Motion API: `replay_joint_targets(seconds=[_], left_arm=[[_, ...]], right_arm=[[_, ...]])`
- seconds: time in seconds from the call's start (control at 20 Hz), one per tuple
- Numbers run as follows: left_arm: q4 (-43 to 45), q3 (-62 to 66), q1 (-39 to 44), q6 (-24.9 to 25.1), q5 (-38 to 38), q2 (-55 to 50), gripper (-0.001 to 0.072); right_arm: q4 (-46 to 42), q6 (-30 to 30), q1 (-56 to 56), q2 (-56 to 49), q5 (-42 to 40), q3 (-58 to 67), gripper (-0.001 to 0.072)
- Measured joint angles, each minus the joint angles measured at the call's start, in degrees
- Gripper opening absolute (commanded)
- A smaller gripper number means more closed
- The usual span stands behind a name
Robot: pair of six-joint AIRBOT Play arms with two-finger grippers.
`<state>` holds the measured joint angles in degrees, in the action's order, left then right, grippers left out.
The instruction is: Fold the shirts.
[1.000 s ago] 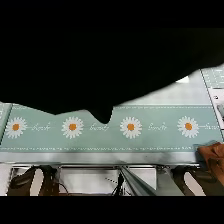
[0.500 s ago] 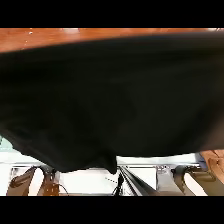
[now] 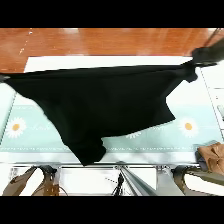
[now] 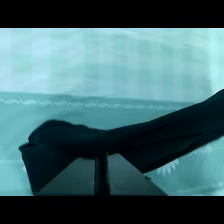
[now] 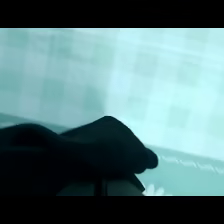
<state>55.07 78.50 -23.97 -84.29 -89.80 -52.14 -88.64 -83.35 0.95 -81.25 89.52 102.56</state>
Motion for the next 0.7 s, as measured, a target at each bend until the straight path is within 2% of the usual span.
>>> replay_joint_targets(seconds=[0.2, 0.45, 0.7], left_arm=[[0.79, -6.40, 3.76, 3.80, 14.38, -10.08, 0.0023], [1.03, -8.33, 11.80, 7.43, 30.23, -21.64, 0.0023], [0.90, -8.74, 19.26, 8.35, 35.78, -30.60, 0.0024]], right_arm=[[-0.28, 0.09, 0.04, -10.47, -10.82, -0.35, 0.0030], [-0.44, -1.84, 0.04, -18.51, -24.11, -0.42, 0.0030], [2.27, -4.57, 0.04, -22.80, -27.63, -0.42, 0.0034]])
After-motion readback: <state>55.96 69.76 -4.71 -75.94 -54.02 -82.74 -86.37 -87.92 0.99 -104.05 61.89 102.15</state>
